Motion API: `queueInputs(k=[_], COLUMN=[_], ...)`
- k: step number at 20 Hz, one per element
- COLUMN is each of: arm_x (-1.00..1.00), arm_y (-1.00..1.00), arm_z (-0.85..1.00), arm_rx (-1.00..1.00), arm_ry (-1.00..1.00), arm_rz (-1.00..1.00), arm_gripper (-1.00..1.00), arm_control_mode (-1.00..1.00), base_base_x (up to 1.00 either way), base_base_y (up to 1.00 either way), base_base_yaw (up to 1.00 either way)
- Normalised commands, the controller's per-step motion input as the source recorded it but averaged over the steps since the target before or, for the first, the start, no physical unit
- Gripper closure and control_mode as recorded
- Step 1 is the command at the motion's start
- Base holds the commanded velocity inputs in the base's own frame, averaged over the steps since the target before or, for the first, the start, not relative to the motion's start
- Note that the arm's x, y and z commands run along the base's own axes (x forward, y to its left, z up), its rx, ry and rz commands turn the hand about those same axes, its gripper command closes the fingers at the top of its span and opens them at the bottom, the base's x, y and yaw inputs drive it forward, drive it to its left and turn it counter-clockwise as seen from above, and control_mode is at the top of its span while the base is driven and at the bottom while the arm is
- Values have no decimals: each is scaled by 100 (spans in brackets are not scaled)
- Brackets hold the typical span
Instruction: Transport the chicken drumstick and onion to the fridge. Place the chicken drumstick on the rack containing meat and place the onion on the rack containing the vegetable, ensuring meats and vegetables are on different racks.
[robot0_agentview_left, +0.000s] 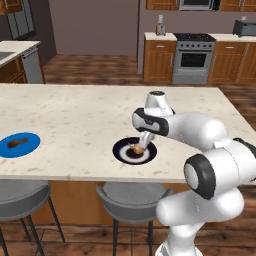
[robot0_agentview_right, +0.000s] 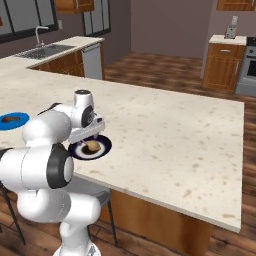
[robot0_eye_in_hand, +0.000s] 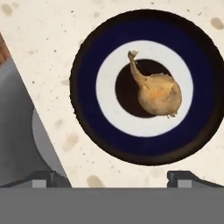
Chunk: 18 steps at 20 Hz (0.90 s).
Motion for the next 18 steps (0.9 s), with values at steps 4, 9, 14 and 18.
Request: queueInputs(k=[4, 9, 14, 18], arm_x=[30, 40, 40, 43], arm_y=[16, 7, 0, 0], arm_z=[-33, -10, -21, -41], arm_rx=[0, 0, 0, 0], arm_ry=[7, 0, 0, 5], arm_rz=[0, 0, 0, 3], arm_gripper=[-100, -100, -100, -100], arm_control_mode=[-100, -100, -100, -100], base_base_x=[0, 0, 0, 0], base_base_y=[0, 0, 0, 0], base_base_yaw=[0, 0, 0, 0])
